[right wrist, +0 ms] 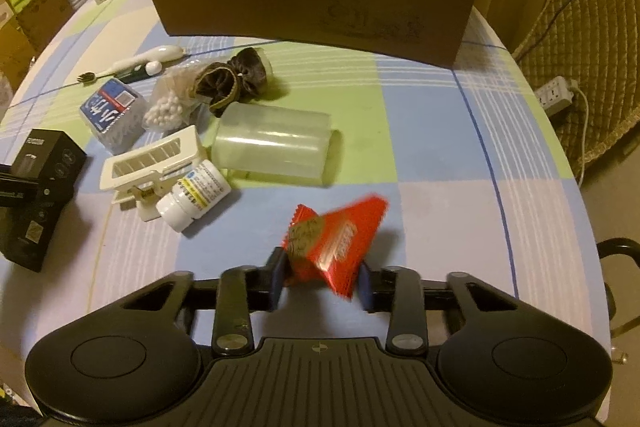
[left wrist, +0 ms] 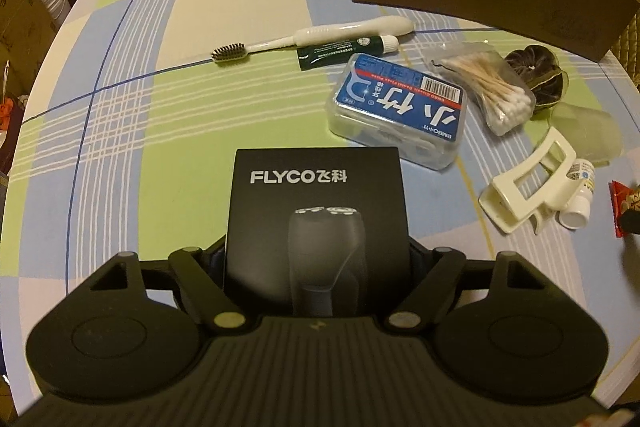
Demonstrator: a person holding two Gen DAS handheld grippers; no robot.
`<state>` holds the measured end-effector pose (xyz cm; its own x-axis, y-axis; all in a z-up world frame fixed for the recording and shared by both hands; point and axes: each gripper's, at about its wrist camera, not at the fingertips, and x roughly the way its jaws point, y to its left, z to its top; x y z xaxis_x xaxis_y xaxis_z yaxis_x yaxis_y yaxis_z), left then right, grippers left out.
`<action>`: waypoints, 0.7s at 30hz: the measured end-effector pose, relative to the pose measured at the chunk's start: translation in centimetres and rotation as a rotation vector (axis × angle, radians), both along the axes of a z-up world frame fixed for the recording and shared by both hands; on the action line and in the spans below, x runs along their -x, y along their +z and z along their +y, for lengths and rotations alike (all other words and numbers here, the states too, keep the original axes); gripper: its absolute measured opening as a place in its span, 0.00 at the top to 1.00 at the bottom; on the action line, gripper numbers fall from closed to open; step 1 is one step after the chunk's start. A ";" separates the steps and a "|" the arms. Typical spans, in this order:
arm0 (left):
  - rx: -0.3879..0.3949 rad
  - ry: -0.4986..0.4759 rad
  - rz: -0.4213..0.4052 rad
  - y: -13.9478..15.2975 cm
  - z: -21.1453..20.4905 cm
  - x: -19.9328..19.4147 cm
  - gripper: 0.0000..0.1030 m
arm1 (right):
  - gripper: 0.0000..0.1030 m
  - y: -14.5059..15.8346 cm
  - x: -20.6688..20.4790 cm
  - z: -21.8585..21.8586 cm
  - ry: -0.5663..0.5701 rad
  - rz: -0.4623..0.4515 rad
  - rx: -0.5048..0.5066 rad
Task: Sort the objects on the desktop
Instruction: 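Grasp the black FLYCO shaver box with left tool while right tool grasps red candy, then carry shaver box and candy into the brown box and open both tools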
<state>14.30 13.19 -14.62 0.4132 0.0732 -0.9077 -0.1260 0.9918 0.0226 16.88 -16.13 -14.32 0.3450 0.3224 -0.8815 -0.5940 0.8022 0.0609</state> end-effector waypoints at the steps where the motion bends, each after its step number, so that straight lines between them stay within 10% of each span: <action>1: 0.000 0.002 0.001 0.0 0.0 0.0 0.26 | 0.72 0.0 0.0 -0.1 -0.001 0.000 -0.001; 21: 0.012 -0.031 -0.062 3.0 -0.4 1.2 0.26 | 0.84 3.0 0.7 -0.4 0.005 -0.012 -0.084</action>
